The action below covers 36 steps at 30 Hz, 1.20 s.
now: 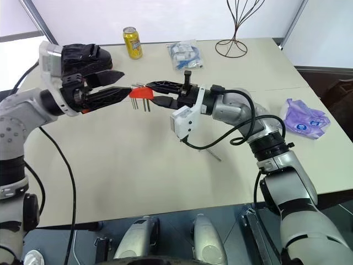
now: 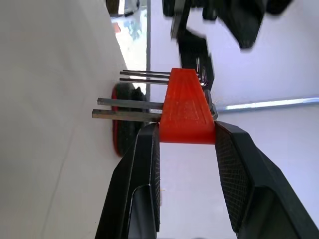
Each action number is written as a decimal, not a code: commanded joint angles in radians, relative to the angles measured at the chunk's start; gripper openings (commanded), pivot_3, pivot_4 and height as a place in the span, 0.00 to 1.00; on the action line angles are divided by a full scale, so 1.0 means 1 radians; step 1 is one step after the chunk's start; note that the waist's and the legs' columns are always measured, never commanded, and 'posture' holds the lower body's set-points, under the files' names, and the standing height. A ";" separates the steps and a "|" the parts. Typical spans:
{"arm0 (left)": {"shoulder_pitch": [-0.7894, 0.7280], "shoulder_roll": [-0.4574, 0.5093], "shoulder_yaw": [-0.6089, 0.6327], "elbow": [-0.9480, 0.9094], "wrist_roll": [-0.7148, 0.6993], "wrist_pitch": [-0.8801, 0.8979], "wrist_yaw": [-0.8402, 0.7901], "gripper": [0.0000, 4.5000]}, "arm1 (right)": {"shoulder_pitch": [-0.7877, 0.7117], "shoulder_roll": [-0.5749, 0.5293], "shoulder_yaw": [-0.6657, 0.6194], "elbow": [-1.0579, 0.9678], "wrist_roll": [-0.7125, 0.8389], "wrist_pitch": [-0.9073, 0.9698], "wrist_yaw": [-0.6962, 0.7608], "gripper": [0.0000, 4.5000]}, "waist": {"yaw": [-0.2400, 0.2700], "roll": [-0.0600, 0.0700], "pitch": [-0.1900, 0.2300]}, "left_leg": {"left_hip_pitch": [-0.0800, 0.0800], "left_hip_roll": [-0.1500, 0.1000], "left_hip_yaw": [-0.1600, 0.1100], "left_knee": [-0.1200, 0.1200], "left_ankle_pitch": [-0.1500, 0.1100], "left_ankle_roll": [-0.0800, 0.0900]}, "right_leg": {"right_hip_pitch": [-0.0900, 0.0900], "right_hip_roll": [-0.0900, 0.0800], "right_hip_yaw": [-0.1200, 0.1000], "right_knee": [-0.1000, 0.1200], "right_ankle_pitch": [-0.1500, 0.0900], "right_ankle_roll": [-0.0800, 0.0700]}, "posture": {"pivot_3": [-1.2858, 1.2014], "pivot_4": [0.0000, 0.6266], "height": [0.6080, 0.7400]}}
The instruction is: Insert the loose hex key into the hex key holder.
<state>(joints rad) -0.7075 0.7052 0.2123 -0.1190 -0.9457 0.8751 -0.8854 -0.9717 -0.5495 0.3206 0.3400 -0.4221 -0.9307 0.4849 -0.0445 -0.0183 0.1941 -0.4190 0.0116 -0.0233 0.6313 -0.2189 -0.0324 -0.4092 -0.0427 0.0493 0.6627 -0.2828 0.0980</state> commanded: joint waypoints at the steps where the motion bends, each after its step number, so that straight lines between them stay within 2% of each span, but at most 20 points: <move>1: -0.031 -0.007 0.005 -0.014 -0.039 0.021 -0.025 1.00 | -0.051 -0.002 -0.026 -0.006 -0.014 -0.059 -0.044 0.22 | 0.000 0.000 0.000 | 0.000 0.000 0.000 0.000 0.000 0.000 | 0.000 0.000 0.000 0.000 0.000 0.000 | 0.52 0.24 1.00; 27: 0.018 0.002 0.038 -0.071 -0.088 0.075 -0.014 1.00 | -0.081 0.009 -0.021 0.016 -0.002 -0.064 -0.053 0.22 | 0.001 0.000 0.000 | 0.000 0.001 0.000 0.000 0.001 -0.001 | 0.000 -0.001 0.000 0.001 0.000 0.000 | 0.52 0.24 1.00; 30: 0.021 -0.001 0.040 -0.069 -0.086 0.069 -0.009 0.81 | -0.080 0.008 -0.020 0.016 0.002 -0.059 -0.048 0.22 | 0.002 0.000 0.000 | 0.000 0.001 -0.001 0.000 0.001 -0.001 | 0.000 -0.001 0.000 0.001 0.000 0.000 | 0.52 0.24 1.00; 36: 0.021 -0.013 0.031 -0.062 -0.071 0.052 0.004 0.13 | -0.075 0.009 -0.018 0.003 0.010 -0.048 -0.039 0.22 | 0.001 0.000 0.000 | 0.000 0.001 -0.001 0.000 0.001 -0.001 | 0.000 -0.001 0.000 0.001 0.000 0.000 | 0.52 0.24 1.00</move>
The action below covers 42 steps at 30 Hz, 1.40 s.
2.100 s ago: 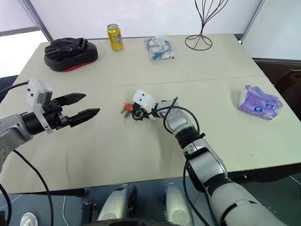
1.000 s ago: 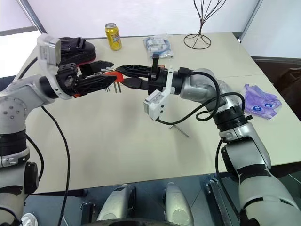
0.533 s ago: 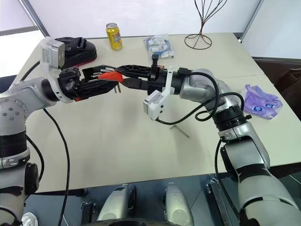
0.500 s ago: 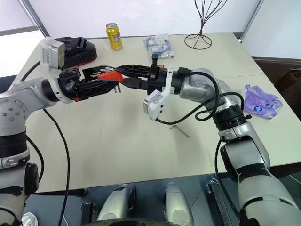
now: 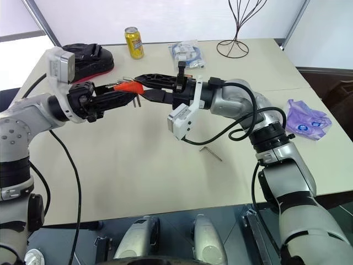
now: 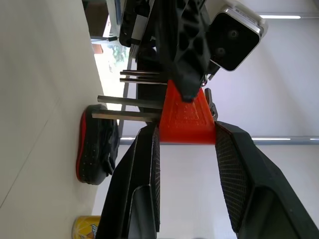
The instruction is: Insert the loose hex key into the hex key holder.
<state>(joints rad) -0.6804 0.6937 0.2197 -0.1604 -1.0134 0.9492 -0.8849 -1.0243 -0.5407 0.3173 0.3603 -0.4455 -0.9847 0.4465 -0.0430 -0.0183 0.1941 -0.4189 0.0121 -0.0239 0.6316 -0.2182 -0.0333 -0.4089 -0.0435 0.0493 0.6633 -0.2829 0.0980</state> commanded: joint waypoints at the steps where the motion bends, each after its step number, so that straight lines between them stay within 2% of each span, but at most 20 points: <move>1: -0.006 -0.002 0.024 -0.020 -0.005 -0.022 0.005 0.01 | -0.021 0.000 -0.015 -0.021 0.034 0.008 0.002 0.22 | 0.000 0.000 0.000 | 0.000 0.000 0.000 0.000 0.000 0.000 | 0.000 0.000 0.000 0.000 0.000 0.000 | 0.52 0.24 1.00; 14: -0.012 -0.026 0.011 -0.026 -0.007 -0.032 0.014 0.00 | 0.008 -0.002 -0.003 -0.063 0.071 0.057 0.058 0.22 | 0.000 0.000 0.000 | 0.000 0.000 0.000 0.000 0.000 0.000 | 0.000 0.000 0.000 0.000 0.000 0.000 | 0.52 0.24 1.00; 16: -0.009 -0.029 0.009 -0.032 -0.005 -0.033 0.013 0.00 | 0.012 -0.001 -0.001 -0.067 0.092 0.064 0.073 0.46 | 0.000 0.000 0.000 | 0.000 0.000 0.000 0.000 0.000 0.000 | 0.000 0.000 0.000 0.000 0.000 0.000 | 0.52 0.24 1.00; 17: -0.008 -0.030 0.010 -0.033 -0.005 -0.032 0.013 0.00 | 0.013 -0.001 -0.002 -0.070 0.096 0.066 0.077 0.55 | 0.000 0.000 0.000 | 0.000 0.000 0.000 0.000 0.000 0.000 | 0.000 0.000 0.000 0.000 0.000 0.000 | 0.52 0.24 1.00; 18: -0.007 -0.030 0.010 -0.036 -0.005 -0.032 0.013 0.00 | 0.014 -0.001 -0.001 -0.071 0.098 0.071 0.084 0.70 | 0.000 0.000 0.000 | 0.000 0.000 0.000 0.000 0.000 0.000 | 0.000 0.000 0.000 0.000 0.000 0.000 | 0.52 0.24 1.00; 19: -0.005 -0.031 0.010 -0.038 -0.005 -0.032 0.013 0.00 | 0.015 -0.003 -0.001 -0.073 0.099 0.077 0.091 0.76 | 0.000 0.000 0.000 | 0.000 0.000 0.000 0.000 0.000 0.000 | 0.000 0.000 0.000 0.000 0.000 0.000 | 0.52 0.24 1.00; 20: -0.003 -0.031 0.010 -0.040 -0.005 -0.032 0.014 0.00 | 0.017 -0.005 0.000 -0.074 0.098 0.082 0.098 0.90 | 0.000 0.000 0.000 | 0.000 0.000 0.000 0.000 0.000 0.000 | 0.000 0.000 0.000 0.000 0.000 0.000 | 0.52 0.24 1.00; 21: -0.001 -0.031 0.011 -0.042 -0.005 -0.032 0.014 0.00 | 0.020 -0.011 0.003 -0.073 0.097 0.089 0.109 0.99 | 0.000 0.000 0.000 | 0.000 0.000 0.000 0.000 0.000 0.000 | 0.000 0.000 0.000 0.000 0.000 0.000 | 0.52 0.24 1.00; 25: 0.009 -0.028 0.015 -0.052 0.000 -0.038 0.018 0.00 | 0.040 -0.034 -0.001 -0.076 0.116 0.160 0.166 0.99 | 0.002 0.000 0.000 | 0.000 0.000 0.000 0.000 0.000 0.000 | 0.000 0.000 0.000 0.000 0.000 0.000 | 0.52 0.24 1.00; 30: 0.035 -0.011 0.010 -0.084 0.038 -0.072 0.016 0.00 | 0.131 -0.090 -0.044 -0.139 0.284 0.686 0.431 0.99 | 0.007 0.000 0.000 | 0.000 0.000 -0.001 0.001 0.000 0.000 | 0.001 0.000 0.000 0.000 0.000 0.000 | 0.52 0.24 1.00; 31: 0.040 -0.012 0.012 -0.091 0.038 -0.074 0.021 0.00 | 0.149 -0.108 -0.056 -0.178 0.314 0.854 0.485 0.99 | 0.008 0.000 0.000 | 0.000 0.000 -0.001 0.001 0.000 0.000 | 0.001 0.000 0.000 0.000 0.000 0.000 | 0.52 0.24 1.00; 33: 0.054 -0.011 0.012 -0.108 0.048 -0.084 0.027 0.00 | 0.162 -0.151 -0.067 -0.276 0.331 1.351 0.586 0.99 | 0.009 0.000 0.000 | 0.000 0.000 -0.001 0.001 0.000 0.000 | 0.001 -0.001 0.000 0.000 0.000 0.000 | 0.52 0.24 1.00; 35: 0.083 -0.012 0.007 -0.130 0.069 -0.102 0.035 0.00 | 0.178 -0.228 -0.040 -0.440 0.447 1.730 0.734 0.99 | 0.017 0.001 0.001 | 0.000 0.000 -0.001 0.001 0.000 0.000 | 0.001 -0.001 -0.001 0.001 0.000 0.000 | 0.52 0.24 1.00; 37: 0.098 -0.017 0.006 -0.141 0.074 -0.110 0.045 0.00 | 0.183 -0.245 -0.037 -0.540 0.527 1.932 0.769 0.99 | 0.021 0.001 0.000 | -0.001 0.000 -0.001 0.001 -0.001 0.001 | 0.000 -0.001 0.000 0.000 0.000 0.000 | 0.52 0.24 1.00; 42: 0.112 -0.025 0.011 -0.153 0.072 -0.113 0.068 0.00 | 0.235 -0.260 -0.009 -0.669 0.582 2.151 0.715 0.99 | 0.027 0.001 0.000 | 0.000 0.001 -0.002 0.001 -0.001 0.002 | 0.000 0.002 -0.002 0.001 -0.001 -0.001 | 0.52 0.24 1.00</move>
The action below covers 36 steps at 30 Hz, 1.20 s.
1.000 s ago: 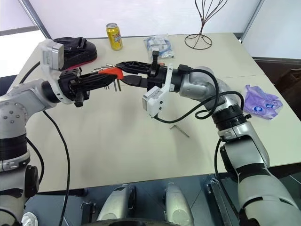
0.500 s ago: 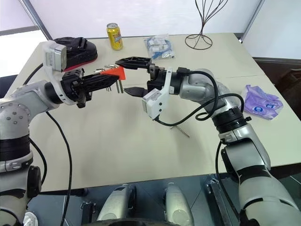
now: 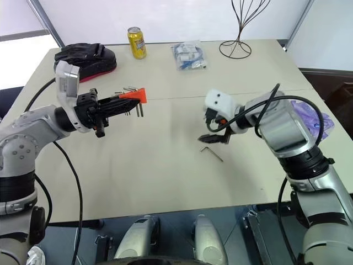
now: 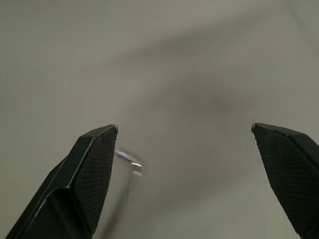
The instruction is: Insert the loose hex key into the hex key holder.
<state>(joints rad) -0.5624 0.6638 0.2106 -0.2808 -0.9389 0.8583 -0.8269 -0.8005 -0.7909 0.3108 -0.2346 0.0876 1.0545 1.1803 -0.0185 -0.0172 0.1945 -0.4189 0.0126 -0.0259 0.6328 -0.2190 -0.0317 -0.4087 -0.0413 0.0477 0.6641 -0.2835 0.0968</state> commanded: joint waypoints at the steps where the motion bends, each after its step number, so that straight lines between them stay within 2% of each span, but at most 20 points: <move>1: -0.004 0.006 0.021 -0.033 -0.002 -0.022 0.013 0.00 | 0.027 -0.014 -0.002 -0.104 0.072 0.152 -0.023 0.99 | 0.005 0.000 0.000 | 0.000 0.000 0.000 0.000 0.000 0.000 | 0.000 -0.001 0.000 0.000 0.000 0.000 | 0.52 0.24 1.00; 6: 0.005 0.008 0.027 -0.040 -0.007 -0.021 0.029 0.00 | 0.100 0.013 0.003 -0.149 0.110 0.244 -0.128 0.99 | 0.005 0.000 0.000 | -0.002 -0.001 0.000 0.002 0.000 0.000 | 0.000 -0.003 0.000 -0.001 0.000 0.000 | 0.52 0.24 1.00; 13: 0.019 0.010 0.035 -0.060 -0.023 -0.012 0.053 0.00 | 0.157 -0.001 0.024 -0.116 0.095 0.168 -0.232 0.99 | 0.004 0.000 0.000 | -0.003 -0.002 0.000 0.002 0.000 0.000 | 0.000 -0.002 -0.001 -0.001 0.000 0.001 | 0.52 0.24 1.00; 24: 0.031 0.019 0.027 -0.072 -0.018 -0.017 0.059 0.00 | 0.217 -0.002 0.038 -0.032 0.081 0.079 -0.318 0.99 | 0.004 -0.001 0.000 | -0.003 -0.002 0.000 0.002 0.000 0.000 | 0.000 -0.002 -0.001 -0.001 0.000 0.001 | 0.52 0.24 1.00; 27: 0.031 0.021 0.024 -0.071 -0.013 -0.019 0.058 0.00 | 0.233 -0.001 0.043 -0.015 0.081 0.056 -0.329 0.78 | 0.004 -0.002 -0.001 | -0.002 -0.002 0.000 0.002 0.000 0.000 | 0.001 -0.001 -0.001 -0.001 0.000 0.001 | 0.52 0.24 1.00; 29: 0.031 0.022 0.022 -0.070 -0.010 -0.021 0.058 0.00 | 0.235 0.002 0.044 -0.003 0.083 0.052 -0.335 0.58 | 0.004 -0.002 -0.001 | -0.002 -0.002 0.000 0.003 0.000 0.000 | 0.001 -0.001 -0.001 -0.001 0.000 0.001 | 0.52 0.24 1.00; 33: 0.030 0.021 0.022 -0.067 -0.007 -0.022 0.060 0.00 | 0.231 0.008 0.047 0.013 0.082 0.043 -0.345 0.09 | 0.004 -0.003 -0.002 | -0.002 -0.002 0.000 0.003 0.000 0.000 | 0.002 -0.001 -0.002 -0.001 0.000 0.001 | 0.52 0.24 1.00; 34: 0.030 0.021 0.022 -0.068 -0.006 -0.023 0.061 0.00 | 0.230 0.009 0.047 0.013 0.083 0.043 -0.346 0.01 | 0.004 -0.003 -0.002 | -0.001 -0.002 0.000 0.003 0.000 0.000 | 0.002 -0.001 -0.002 -0.001 0.000 0.001 | 0.52 0.24 1.00; 36: 0.032 0.021 0.023 -0.069 -0.006 -0.023 0.062 0.00 | 0.231 0.010 0.045 0.006 0.086 0.045 -0.348 0.01 | 0.004 -0.004 -0.002 | -0.001 -0.002 0.000 0.003 0.000 0.000 | 0.003 -0.001 -0.002 -0.001 0.000 0.001 | 0.52 0.24 1.00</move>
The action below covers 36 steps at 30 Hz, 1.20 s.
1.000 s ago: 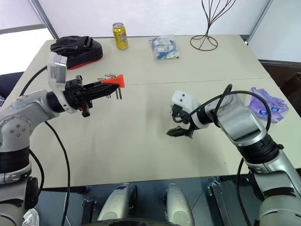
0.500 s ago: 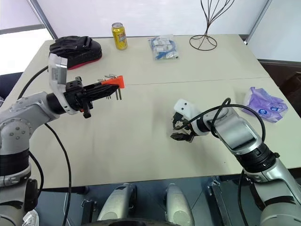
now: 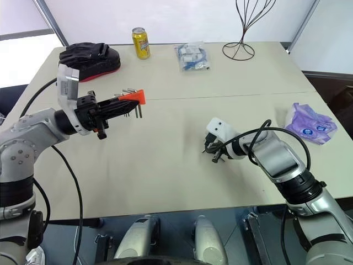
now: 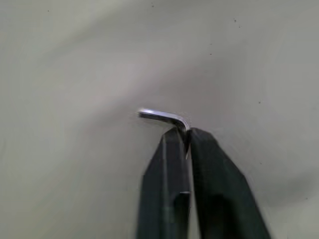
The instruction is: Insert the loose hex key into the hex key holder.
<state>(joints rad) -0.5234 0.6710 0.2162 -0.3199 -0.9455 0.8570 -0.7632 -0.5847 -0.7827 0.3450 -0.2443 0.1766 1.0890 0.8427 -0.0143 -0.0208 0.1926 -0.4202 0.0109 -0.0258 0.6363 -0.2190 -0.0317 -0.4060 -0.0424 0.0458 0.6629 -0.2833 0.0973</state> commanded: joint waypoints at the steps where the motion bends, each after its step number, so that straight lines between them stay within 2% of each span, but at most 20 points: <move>1: -0.006 0.013 0.018 -0.030 0.000 -0.021 -0.001 0.00 | 0.017 0.002 0.008 0.012 -0.001 0.010 -0.012 0.01 | 0.000 0.000 0.000 | 0.000 0.000 0.000 0.000 0.000 0.000 | 0.000 0.000 0.000 0.000 0.000 0.000 | 0.52 0.24 1.00; 3: -0.003 0.013 0.020 -0.032 0.000 -0.022 0.000 0.00 | 0.024 0.006 -0.001 0.003 0.001 -0.011 -0.016 0.01 | 0.000 0.000 0.000 | 0.000 0.000 0.000 0.000 0.000 0.000 | 0.000 0.000 0.000 0.000 0.000 0.000 | 0.52 0.24 1.00; 5: 0.000 0.010 0.021 -0.034 -0.002 -0.022 0.004 0.00 | 0.054 0.061 -0.065 -0.002 -0.011 -0.167 -0.074 0.01 | 0.000 -0.001 -0.001 | 0.000 0.000 0.000 0.000 0.000 0.000 | 0.001 0.000 0.000 0.000 0.000 0.000 | 0.52 0.24 1.00; 10: 0.015 -0.012 0.013 -0.051 -0.005 -0.022 0.027 0.00 | 0.012 0.278 -0.260 0.057 -0.010 -0.552 -0.275 0.01 | -0.008 0.000 0.001 | 0.000 0.001 0.000 0.000 0.000 0.000 | -0.002 0.002 0.002 0.002 0.000 0.000 | 0.52 0.24 1.00; 15: 0.017 -0.031 0.003 -0.053 -0.001 -0.024 0.046 0.00 | -0.094 0.464 -0.389 0.045 0.069 -0.684 -0.392 0.01 | -0.002 0.000 0.001 | -0.001 0.002 0.000 -0.001 0.000 0.000 | -0.003 0.002 0.002 0.002 0.000 0.000 | 0.52 0.24 1.00; 20: -0.008 -0.052 -0.019 -0.021 0.034 -0.043 0.057 0.00 | -0.148 0.569 -0.399 -0.008 0.165 -0.753 -0.378 0.01 | 0.001 0.000 0.001 | -0.001 0.001 -0.001 -0.002 0.000 0.000 | -0.002 -0.001 0.001 0.000 0.000 0.000 | 0.52 0.24 1.00; 26: -0.044 -0.069 -0.049 0.015 0.075 -0.068 0.045 0.00 | -0.156 0.626 -0.356 -0.037 0.277 -0.752 -0.295 0.01 | -0.003 0.000 0.001 | -0.001 0.001 -0.001 -0.002 0.000 0.000 | -0.002 0.000 0.001 0.001 0.000 0.000 | 0.52 0.24 1.00; 36: -0.073 -0.085 -0.049 0.020 0.080 -0.060 0.042 0.00 | -0.188 0.703 -0.323 0.036 0.249 -0.840 -0.318 0.01 | -0.003 0.001 0.001 | -0.001 0.001 -0.001 -0.002 0.000 0.000 | -0.003 0.000 0.001 0.001 0.000 0.000 | 0.52 0.24 1.00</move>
<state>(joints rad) -0.5744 0.5837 0.1597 -0.2767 -0.8590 0.8085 -0.7173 -0.7500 -0.0901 0.0239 -0.1993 0.4305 0.2803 0.5299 -0.0174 -0.0203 0.1933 -0.4210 0.0122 -0.0268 0.6340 -0.2188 -0.0321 -0.4087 -0.0426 0.0465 0.6639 -0.2833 0.0974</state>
